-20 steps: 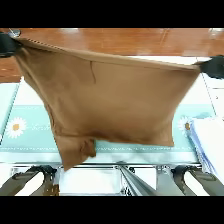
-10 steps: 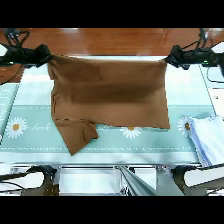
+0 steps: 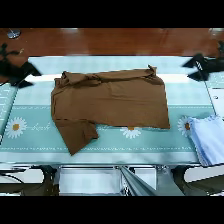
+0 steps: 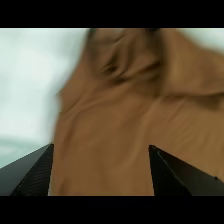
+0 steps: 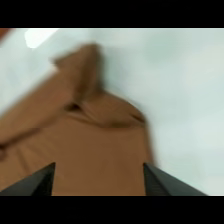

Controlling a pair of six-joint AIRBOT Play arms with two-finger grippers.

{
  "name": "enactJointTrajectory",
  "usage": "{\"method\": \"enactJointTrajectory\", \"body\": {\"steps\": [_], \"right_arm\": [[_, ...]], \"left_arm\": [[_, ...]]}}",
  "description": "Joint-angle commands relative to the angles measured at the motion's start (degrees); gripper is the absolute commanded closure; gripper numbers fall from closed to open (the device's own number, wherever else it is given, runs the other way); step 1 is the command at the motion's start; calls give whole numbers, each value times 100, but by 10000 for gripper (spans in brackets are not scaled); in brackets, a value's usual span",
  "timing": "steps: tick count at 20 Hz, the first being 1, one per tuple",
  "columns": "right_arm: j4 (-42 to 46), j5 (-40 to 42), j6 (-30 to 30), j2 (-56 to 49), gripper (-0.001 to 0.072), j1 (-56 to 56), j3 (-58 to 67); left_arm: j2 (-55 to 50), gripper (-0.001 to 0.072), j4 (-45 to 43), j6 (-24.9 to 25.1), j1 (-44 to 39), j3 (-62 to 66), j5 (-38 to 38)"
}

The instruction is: Fold the shirts.

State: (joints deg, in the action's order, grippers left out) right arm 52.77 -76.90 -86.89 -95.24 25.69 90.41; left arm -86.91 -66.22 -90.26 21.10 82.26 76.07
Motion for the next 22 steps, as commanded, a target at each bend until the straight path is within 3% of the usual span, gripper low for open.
{"method": "enactJointTrajectory", "body": {"steps": [1,2,4,7,11,15,18,19,20,21,22], "right_arm": [[2223,-879,-42,922,88,673,-861],[2452,-538,-120,1322,88,826,-1528],[2092,256,-111,2063,87,1174,-2949],[1132,855,625,2900,88,1421,-4435],[271,715,1141,3303,88,1408,-4935],[219,518,1220,3320,88,1408,-4953],[216,466,1217,3320,88,1408,-5125],[243,431,1239,3320,88,1405,-5272],[398,404,1222,3320,88,1349,-5447],[485,520,1049,3320,88,1222,-5635],[393,627,1001,3307,88,1049,-5775]], "left_arm": [[522,3,-229,446,721,-1078,826],[798,3,-199,564,809,-1744,505],[1222,3,208,675,1051,-2951,-186],[1340,3,2273,1954,1447,-4170,-415],[1222,4,2610,2319,1322,-4767,-870],[898,4,2739,2382,981,-4769,-1117],[721,11,3235,2695,459,-4763,-1338],[726,129,3381,2791,326,-4741,-1370],[728,514,3416,2813,240,-4682,-1362],[730,683,3414,2835,205,-4605,-1342],[728,680,3414,2828,203,-4511,-1283]]}}
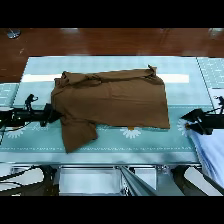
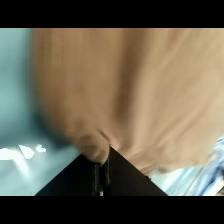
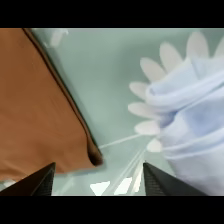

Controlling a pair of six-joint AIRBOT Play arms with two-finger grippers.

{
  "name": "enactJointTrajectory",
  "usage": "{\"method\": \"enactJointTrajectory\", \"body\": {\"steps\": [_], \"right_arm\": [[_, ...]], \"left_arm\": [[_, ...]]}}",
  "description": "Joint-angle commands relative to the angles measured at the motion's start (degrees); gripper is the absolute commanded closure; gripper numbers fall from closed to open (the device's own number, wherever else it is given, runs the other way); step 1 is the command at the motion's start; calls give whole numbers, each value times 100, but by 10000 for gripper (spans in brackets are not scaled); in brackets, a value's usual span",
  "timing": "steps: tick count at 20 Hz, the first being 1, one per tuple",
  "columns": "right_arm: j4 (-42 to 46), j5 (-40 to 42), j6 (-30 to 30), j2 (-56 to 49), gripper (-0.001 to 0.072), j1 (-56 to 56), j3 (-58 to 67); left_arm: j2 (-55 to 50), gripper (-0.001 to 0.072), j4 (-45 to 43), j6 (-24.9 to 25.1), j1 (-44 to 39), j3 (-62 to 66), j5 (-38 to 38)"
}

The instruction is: Fold the shirts.

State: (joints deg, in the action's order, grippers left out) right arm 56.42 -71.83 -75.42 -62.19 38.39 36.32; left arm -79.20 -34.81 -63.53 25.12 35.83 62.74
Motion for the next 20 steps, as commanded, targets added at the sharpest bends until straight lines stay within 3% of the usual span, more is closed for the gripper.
{"method": "enactJointTrajectory", "body": {"steps": [1,6,12,13,14,15,17,20], "right_arm": [[4,136,-138,-42,88,-487,-439],[46,481,-352,-529,88,-1703,-385],[-245,1047,-673,-1388,95,-2369,376],[-282,1110,-739,-1519,139,-2450,498],[-319,1128,-726,-1622,356,-2540,612],[-350,1121,-586,-1676,678,-2647,741],[-323,944,-505,-1681,682,-2750,1215],[-219,162,-614,-1674,682,-2660,3021]], "left_arm": [[-42,680,273,155,-195,225,111],[-26,680,273,140,-203,341,291],[-28,680,271,142,-219,341,284],[-28,680,271,142,-232,341,282],[-26,680,271,142,-251,343,282],[-26,680,275,140,-267,345,284],[-24,680,271,205,-251,520,380],[127,681,599,219,-229,1729,1029]]}}
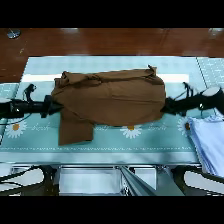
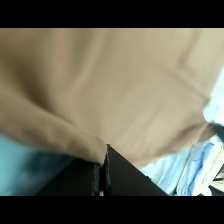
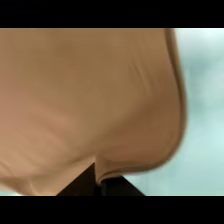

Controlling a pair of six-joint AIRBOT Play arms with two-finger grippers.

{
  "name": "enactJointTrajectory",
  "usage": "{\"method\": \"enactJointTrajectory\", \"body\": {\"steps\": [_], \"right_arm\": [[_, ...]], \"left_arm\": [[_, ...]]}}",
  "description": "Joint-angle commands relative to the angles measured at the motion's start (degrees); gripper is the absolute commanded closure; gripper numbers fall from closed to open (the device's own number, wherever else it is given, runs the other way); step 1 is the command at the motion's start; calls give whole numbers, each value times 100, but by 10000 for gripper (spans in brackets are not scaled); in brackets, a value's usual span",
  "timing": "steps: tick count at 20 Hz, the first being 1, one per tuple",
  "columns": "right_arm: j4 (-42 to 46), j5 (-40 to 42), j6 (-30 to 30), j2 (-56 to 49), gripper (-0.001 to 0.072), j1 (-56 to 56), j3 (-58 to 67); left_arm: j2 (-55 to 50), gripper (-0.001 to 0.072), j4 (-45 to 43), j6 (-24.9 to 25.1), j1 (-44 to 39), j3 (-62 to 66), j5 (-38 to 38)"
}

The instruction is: Fold the shirts.

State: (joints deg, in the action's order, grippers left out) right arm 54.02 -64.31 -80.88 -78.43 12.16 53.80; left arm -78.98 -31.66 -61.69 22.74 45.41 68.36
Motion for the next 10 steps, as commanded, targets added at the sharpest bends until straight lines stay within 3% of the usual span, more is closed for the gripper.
{"method": "enactJointTrajectory", "body": {"steps": [1,5,10], "right_arm": [[50,-796,-146,-50,682,-37,2033],[337,-1344,-306,168,682,-48,5045],[1316,-1246,-380,2079,682,-44,5827]], "left_arm": [[271,681,564,33,7,1349,546],[1119,681,800,229,-20,3781,343],[2776,682,-1480,-518,-13,5298,-560]]}}
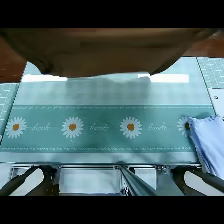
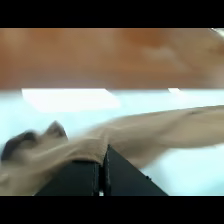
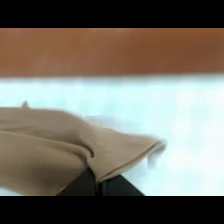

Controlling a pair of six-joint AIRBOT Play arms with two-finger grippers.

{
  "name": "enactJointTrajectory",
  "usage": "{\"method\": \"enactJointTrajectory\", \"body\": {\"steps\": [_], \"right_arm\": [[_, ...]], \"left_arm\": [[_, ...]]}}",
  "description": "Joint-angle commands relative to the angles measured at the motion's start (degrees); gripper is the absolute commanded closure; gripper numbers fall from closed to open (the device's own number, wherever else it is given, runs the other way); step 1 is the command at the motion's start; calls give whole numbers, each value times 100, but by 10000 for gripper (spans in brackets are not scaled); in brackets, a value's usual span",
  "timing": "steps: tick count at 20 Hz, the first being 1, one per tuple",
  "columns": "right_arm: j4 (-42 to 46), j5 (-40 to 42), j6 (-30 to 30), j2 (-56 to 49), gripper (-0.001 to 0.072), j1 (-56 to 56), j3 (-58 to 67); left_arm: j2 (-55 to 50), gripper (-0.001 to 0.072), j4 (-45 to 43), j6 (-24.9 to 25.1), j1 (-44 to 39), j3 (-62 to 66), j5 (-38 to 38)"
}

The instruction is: Fold the shirts.

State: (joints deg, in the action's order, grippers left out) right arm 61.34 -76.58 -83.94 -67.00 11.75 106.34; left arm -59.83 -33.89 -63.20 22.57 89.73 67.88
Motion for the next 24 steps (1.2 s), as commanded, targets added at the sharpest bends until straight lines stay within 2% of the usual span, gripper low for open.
{"method": "enactJointTrajectory", "body": {"steps": [1,4,6,8,10,13,16,20,24], "right_arm": [[702,-20,-76,1329,681,-2,573],[1460,-114,-225,2382,682,-2,573],[1773,-439,-407,2896,682,-7,573],[1873,-857,-573,3274,682,-7,570],[1770,-1005,-699,3488,682,-7,468],[1366,-1309,-699,3484,682,-2,-39],[682,-1318,-691,3484,682,-2,-1320],[313,-417,-402,3165,682,-7,-3327],[70,584,70,1878,682,-7,-4135]], "left_arm": [[1187,682,-1661,-557,4,940,-614],[2192,682,-2822,-1150,4,986,-529],[2765,682,-3449,-1644,4,984,-44],[3235,682,-3926,-1759,-87,944,345],[3482,682,-4186,-1770,-267,942,293],[3449,682,-4221,-1880,-450,793,476],[3392,682,-3943,-1871,-450,-162,492],[2861,682,-3167,-1814,-450,-1840,382],[1620,682,-2693,-1453,-640,-2911,-245]]}}
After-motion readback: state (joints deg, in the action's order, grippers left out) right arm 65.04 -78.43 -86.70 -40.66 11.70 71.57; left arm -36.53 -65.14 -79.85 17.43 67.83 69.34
